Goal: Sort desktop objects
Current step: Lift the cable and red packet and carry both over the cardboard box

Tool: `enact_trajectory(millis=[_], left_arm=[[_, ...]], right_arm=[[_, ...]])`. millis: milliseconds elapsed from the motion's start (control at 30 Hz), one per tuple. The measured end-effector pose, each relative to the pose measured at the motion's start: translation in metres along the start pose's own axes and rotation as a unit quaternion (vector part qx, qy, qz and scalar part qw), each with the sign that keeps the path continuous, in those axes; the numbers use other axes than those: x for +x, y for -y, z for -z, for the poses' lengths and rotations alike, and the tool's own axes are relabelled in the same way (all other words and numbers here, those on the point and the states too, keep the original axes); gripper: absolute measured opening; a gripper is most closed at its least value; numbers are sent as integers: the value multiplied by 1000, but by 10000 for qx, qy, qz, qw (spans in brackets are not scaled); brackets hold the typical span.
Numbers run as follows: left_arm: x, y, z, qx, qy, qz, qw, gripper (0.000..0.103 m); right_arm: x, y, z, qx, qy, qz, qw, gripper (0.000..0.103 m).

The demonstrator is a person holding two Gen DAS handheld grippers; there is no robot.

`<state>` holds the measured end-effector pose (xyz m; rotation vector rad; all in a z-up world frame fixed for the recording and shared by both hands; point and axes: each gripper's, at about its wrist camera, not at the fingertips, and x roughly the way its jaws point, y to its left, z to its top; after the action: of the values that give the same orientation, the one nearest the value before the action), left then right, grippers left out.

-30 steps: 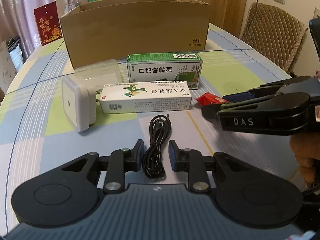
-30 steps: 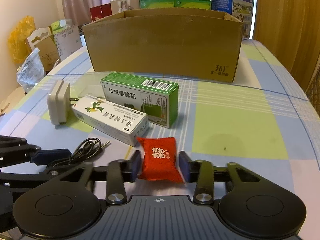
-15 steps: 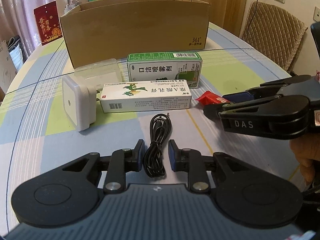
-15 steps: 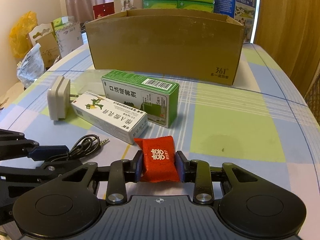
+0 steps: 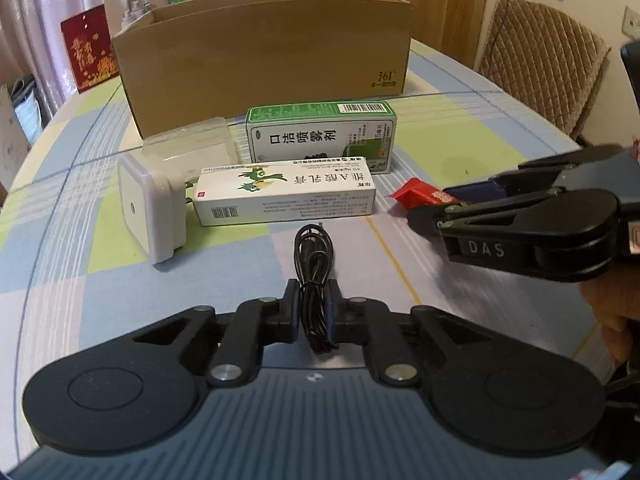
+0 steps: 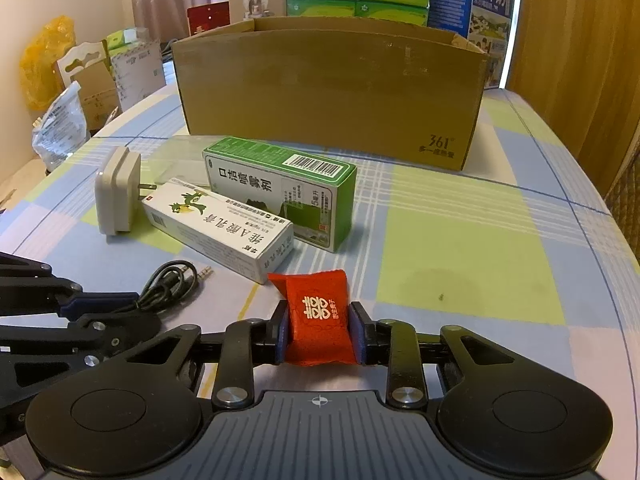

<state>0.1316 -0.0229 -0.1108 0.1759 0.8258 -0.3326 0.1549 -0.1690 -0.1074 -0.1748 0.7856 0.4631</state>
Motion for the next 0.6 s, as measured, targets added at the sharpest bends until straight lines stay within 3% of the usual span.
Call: enact_trajectory(millis=[600], left_arm=[[-18, 2, -7, -163, 203, 50, 9996, 9]], right_arm=[[-22, -1, -3, -106, 243, 105, 9996, 27]])
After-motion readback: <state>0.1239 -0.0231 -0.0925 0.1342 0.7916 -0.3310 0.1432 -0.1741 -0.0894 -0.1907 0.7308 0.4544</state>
